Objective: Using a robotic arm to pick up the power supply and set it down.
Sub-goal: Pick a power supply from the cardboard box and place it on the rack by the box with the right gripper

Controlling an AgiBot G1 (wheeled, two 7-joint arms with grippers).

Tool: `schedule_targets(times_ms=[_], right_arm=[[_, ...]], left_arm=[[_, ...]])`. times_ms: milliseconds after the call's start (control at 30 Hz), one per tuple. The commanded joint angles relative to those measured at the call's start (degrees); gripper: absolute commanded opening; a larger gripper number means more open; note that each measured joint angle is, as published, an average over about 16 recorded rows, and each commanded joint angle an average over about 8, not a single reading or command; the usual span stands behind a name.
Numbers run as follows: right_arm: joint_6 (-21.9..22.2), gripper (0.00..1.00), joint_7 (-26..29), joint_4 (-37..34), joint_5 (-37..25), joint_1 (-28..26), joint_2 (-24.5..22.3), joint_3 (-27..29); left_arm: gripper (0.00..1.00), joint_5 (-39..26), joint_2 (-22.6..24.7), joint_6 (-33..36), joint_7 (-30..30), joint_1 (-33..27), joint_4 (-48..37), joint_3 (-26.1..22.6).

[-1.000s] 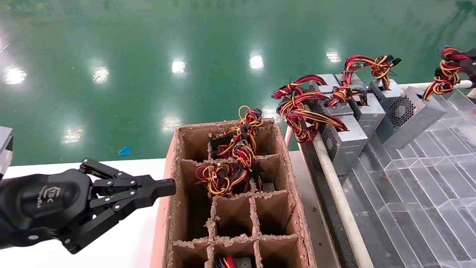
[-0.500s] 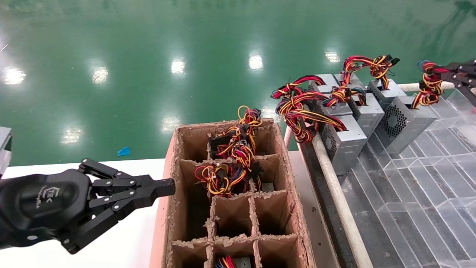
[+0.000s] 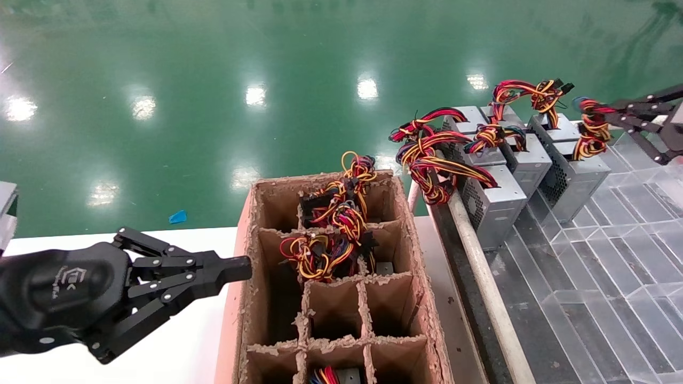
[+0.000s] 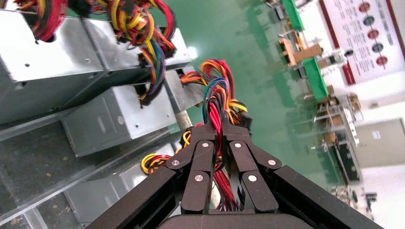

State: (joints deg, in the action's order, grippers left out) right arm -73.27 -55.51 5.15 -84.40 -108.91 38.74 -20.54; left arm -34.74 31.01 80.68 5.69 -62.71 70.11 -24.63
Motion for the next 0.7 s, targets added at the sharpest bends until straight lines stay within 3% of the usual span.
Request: schedule_targets(times_ms=[33,100,700], right_arm=[[-0.4,0.81,-0.2,-0.3,-0.4,-0.3,0.3,-0.3],[-0.3,1.0,-0.5,-0.6,-0.6,-0.7,0.4,-0.4],[0.4,1.0,-2.4,-1.4,-0.6,-4.3,-0.2,-0.3]], left_arm=[[0.0,0.0,0.0,0.0,0.0,0.0,0.0,0.0],[0.0,0.0,0.0,0.0,0.0,0.0,0.0,0.0],[0.0,0.0,0.0,0.0,0.0,0.0,0.0,0.0]])
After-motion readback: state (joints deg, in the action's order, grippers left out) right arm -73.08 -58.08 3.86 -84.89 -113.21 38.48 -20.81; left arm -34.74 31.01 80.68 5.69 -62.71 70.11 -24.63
